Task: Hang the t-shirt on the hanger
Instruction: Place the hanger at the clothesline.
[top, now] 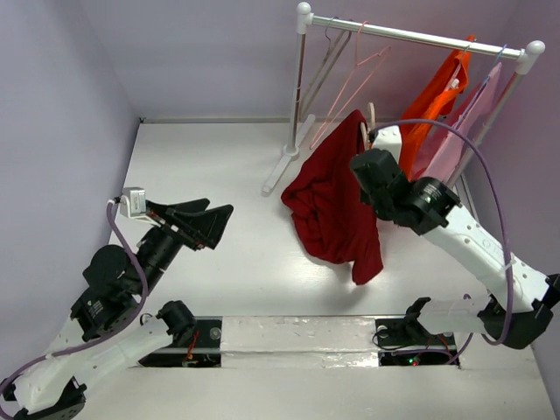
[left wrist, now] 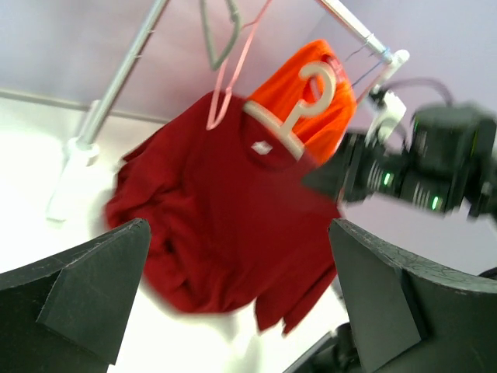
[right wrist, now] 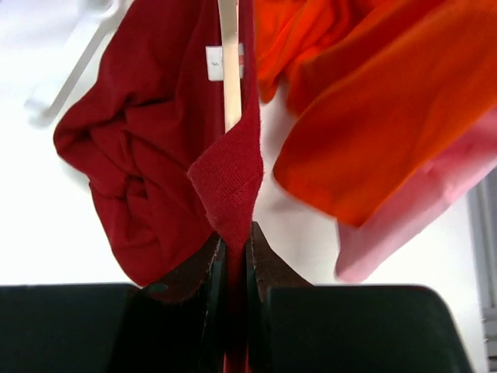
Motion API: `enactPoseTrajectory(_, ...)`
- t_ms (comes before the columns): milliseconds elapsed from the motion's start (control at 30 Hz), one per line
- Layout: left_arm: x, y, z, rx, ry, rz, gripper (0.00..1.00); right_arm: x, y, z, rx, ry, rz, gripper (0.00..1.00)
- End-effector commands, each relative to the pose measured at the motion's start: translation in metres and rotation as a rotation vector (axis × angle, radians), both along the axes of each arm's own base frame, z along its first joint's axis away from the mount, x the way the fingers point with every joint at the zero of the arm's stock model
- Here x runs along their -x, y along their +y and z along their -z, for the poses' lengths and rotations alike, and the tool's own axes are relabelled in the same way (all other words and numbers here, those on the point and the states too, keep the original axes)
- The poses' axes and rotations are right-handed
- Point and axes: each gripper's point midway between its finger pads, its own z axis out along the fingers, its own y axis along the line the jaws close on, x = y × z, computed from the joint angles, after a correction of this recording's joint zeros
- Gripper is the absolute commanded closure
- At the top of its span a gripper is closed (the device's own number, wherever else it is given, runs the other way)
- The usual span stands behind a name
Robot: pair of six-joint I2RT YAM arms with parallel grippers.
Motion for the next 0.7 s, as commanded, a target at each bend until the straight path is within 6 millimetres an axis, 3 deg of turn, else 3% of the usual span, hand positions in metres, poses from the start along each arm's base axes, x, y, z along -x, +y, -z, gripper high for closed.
enactPoseTrajectory(0, 0.003, 0.016, 0.006, -0.079, -0.026, -0.045, 0.01, -0.029, -0.007, -0.050, -0.029, -0.135, 0.030, 1.00)
enactPoseTrajectory(300, 0.000, 0.010, 0.030, -0.153, -0.054, -0.032, 0.01, -0.064, -0.031, -0.120, -0.060, -0.297, 0.076, 1.00)
enactPoseTrajectory(433, 0.003, 0.010, 0.044, -0.185, -0.042, -0.021, 0.01, -0.078, -0.047, -0.135, -0.045, -0.338, 0.103, 1.00)
enactPoseTrajectory(667, 0.006, 0.015, 0.045, -0.184, -0.053, -0.023, 0.01, -0.094, -0.061, -0.157, -0.031, -0.412, 0.133, 1.00)
